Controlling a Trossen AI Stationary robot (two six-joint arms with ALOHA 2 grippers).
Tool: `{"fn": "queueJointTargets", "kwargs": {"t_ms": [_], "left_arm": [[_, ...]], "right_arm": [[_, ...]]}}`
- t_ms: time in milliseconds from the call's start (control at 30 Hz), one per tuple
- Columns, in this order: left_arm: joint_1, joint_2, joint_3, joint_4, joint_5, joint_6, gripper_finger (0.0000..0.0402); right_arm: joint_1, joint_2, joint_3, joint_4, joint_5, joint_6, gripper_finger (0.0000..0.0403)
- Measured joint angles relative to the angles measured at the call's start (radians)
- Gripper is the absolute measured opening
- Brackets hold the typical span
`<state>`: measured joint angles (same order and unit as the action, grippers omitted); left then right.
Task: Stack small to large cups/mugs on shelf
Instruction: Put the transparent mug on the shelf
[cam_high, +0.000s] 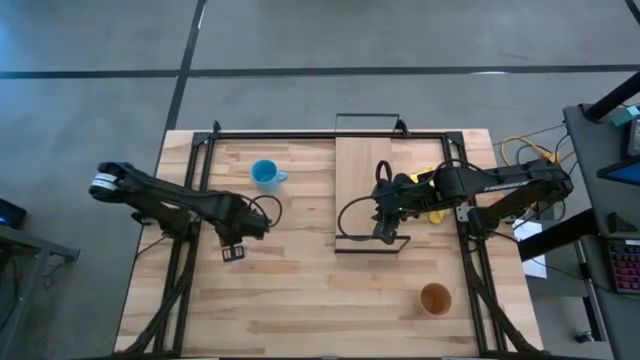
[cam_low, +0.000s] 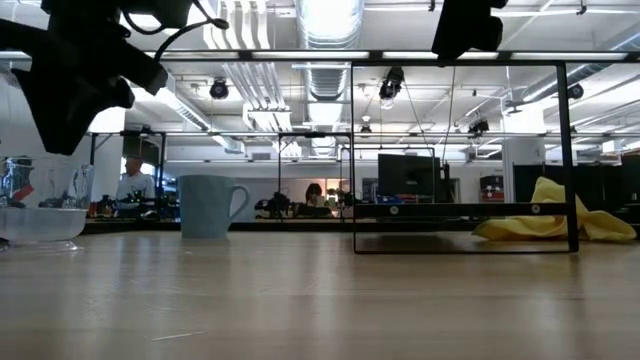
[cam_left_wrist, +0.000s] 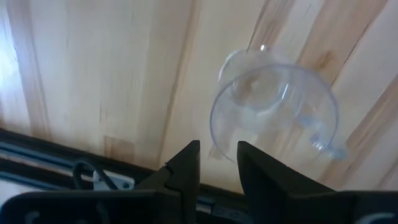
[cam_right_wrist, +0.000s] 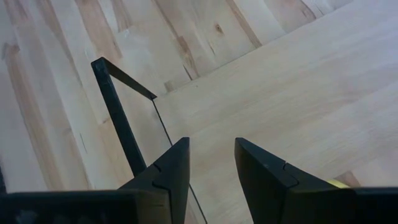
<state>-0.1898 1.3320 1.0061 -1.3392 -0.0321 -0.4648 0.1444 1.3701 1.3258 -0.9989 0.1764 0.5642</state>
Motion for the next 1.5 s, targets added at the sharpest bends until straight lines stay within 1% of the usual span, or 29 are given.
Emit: {"fn": "queueJointTargets", "kwargs": {"t_ms": [133, 300, 367, 433, 633, 833, 1200, 1500], "left_arm": [[0.000, -0.024, -0.002, -0.001, -0.005, 0.001, 0.0093], [0.000, -0.062, -0.038, 0.048, -0.051, 0.001, 0.0093], [0.000, -0.084, -0.069, 0.087, -0.051, 0.000, 0.0093], [0.000, -0.100, -0.092, 0.086, -0.028, -0.010, 0.0093], [0.000, -0.137, -0.130, 0.102, -0.023, -0.026, 0.0093], [0.000, -0.138, -0.148, 0.103, -0.023, -0.026, 0.0093], [0.000, -0.093, -0.151, 0.159, -0.033, -0.018, 0.0093], [0.000, -0.082, -0.187, 0.188, -0.035, -0.025, 0.0092]], "right_arm": [[0.000, 0.000, 0.000, 0.000, 0.000, 0.000, 0.0123], [0.000, 0.000, 0.000, 0.000, 0.000, 0.000, 0.0123], [0.000, 0.000, 0.000, 0.000, 0.000, 0.000, 0.0123], [0.000, 0.000, 0.000, 0.000, 0.000, 0.000, 0.0123], [0.000, 0.000, 0.000, 0.000, 0.000, 0.000, 0.0123], [0.000, 0.000, 0.000, 0.000, 0.000, 0.000, 0.0123], [0.000, 0.000, 0.000, 0.000, 0.000, 0.001, 0.0123], [0.000, 0.000, -0.002, 0.000, 0.000, 0.001, 0.0123]]}}
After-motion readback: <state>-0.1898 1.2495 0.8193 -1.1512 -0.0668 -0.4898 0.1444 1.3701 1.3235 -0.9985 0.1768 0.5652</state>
